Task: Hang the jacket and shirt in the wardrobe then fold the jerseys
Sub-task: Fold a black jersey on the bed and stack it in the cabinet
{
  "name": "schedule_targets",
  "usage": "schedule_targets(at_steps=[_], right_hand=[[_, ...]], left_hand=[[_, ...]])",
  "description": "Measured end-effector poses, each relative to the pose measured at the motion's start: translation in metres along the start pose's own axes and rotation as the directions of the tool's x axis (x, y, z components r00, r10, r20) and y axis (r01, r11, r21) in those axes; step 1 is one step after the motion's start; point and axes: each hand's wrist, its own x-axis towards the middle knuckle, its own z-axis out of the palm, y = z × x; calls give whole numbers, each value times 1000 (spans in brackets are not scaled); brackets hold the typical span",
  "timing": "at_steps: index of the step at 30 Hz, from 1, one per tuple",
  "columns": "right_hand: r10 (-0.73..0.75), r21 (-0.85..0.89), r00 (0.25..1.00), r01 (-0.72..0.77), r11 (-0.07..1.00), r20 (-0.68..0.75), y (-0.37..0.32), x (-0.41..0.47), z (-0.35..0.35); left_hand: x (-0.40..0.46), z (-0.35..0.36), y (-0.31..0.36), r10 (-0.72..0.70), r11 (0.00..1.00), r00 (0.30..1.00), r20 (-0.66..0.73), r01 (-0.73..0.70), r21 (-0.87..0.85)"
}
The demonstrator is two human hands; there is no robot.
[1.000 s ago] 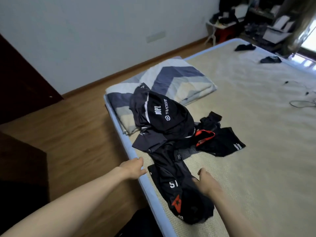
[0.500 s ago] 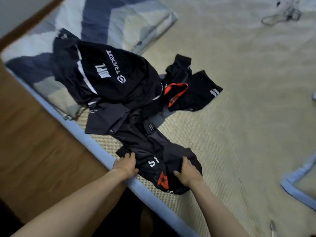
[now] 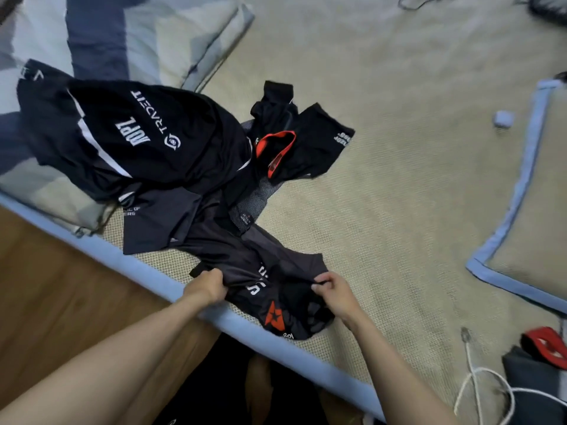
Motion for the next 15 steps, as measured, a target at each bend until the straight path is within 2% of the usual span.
schedule_targets(at_steps=[2, 4, 7, 9, 11, 13, 15], right_hand=[[17, 266, 999, -7, 964, -34, -24, -22, -25], [-23, 411, 999, 31, 911, -25, -51, -46, -54], [-136, 472, 990, 134, 871, -30, -94, -85, -91], [-215, 479, 976, 208, 853, -41, -124, -111, -108], [-296, 480, 954, 283, 831, -50, -152, -136, -120], [-378, 478, 923, 364, 799, -70, -178, -161, -130], [-462, 493, 883, 439, 751, -83, -200, -186, -141]], left_hand=[[-17, -22, 8, 2, 991, 997, 72, -11, 130], [-34, -48, 20, 16, 976, 996, 86, -35, 216], [-61, -94, 49, 115, 972, 991, 75, -127, 198], [-75, -124, 74, 272, 959, 962, 6, -272, 84], [-95, -150, 103, 484, 869, 859, -165, -494, -18], [-129, -175, 134, 672, 682, 678, -299, -723, -108], [-174, -200, 164, 798, 509, 511, -320, -855, -98]])
